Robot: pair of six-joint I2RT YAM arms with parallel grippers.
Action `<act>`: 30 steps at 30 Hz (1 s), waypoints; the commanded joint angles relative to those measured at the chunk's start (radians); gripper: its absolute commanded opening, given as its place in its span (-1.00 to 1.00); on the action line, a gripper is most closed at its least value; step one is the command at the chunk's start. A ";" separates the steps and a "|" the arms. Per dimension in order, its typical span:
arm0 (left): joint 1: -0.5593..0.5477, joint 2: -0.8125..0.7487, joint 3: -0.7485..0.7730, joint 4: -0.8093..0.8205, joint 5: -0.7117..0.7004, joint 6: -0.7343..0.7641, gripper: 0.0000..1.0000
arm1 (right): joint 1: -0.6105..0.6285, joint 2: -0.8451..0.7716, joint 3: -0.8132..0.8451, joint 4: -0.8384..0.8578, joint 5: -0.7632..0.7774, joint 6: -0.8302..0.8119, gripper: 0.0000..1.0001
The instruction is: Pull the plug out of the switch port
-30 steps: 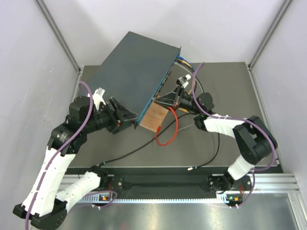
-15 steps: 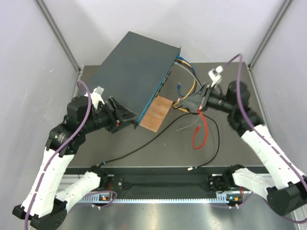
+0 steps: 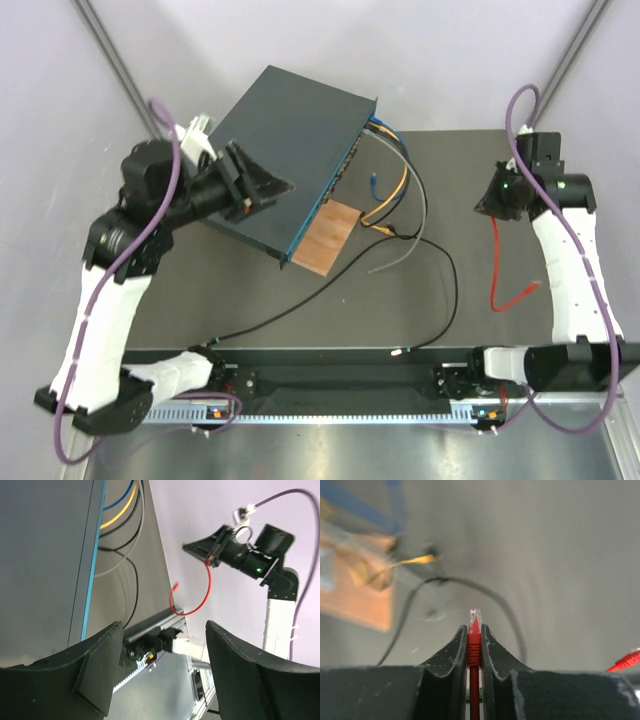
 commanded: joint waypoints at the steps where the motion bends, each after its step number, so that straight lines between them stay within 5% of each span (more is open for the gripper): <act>1: -0.007 0.113 0.105 0.019 0.002 0.045 0.44 | -0.083 0.067 0.072 -0.014 0.169 -0.045 -1.00; 16: -0.010 0.320 0.184 -0.095 -0.024 0.356 0.44 | -0.187 0.463 -0.021 0.231 0.058 -0.019 -0.70; 30: 0.002 0.354 0.228 -0.118 -0.072 0.511 0.45 | -0.187 0.668 0.143 0.309 0.228 -0.053 -0.71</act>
